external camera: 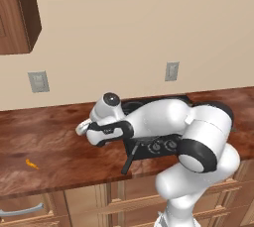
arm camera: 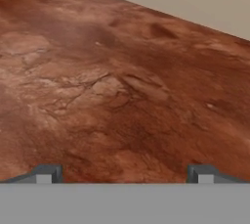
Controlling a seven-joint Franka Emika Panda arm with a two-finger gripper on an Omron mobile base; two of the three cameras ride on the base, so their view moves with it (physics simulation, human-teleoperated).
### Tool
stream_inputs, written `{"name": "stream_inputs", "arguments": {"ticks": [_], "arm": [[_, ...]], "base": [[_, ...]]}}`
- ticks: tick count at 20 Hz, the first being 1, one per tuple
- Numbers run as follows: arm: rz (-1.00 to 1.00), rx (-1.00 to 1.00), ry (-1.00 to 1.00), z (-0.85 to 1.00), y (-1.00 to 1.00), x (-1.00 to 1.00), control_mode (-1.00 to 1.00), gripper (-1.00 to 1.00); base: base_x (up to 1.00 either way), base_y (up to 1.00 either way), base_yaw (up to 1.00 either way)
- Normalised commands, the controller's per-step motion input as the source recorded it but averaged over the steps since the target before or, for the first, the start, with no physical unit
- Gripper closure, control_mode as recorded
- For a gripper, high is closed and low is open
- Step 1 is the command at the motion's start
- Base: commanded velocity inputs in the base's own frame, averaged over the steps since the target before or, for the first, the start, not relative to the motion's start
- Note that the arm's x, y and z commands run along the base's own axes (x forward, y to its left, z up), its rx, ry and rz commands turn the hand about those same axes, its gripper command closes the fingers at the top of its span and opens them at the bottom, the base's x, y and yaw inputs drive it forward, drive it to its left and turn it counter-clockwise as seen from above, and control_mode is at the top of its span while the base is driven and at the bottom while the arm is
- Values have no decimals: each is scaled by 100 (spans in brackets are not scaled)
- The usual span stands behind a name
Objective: Place both pans onto different burners. Then place the avocado and the shrimp on different pans.
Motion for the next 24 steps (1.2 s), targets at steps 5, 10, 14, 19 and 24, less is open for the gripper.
{"name": "stream_inputs", "arguments": {"ticks": [5,10,14,19,24], "arm": [[2,0,0,0,37,-10,-100,-100],[0,0,0,0,21,-24,-100,-100],[0,0,0,2,11,-27,-100,-100],[0,1,0,7,13,-23,-100,-100],[0,4,0,11,15,-7,-100,-100]], "base": [[0,0,0],[0,0,0],[0,0,0],[0,0,0],[0,0,0]]}}
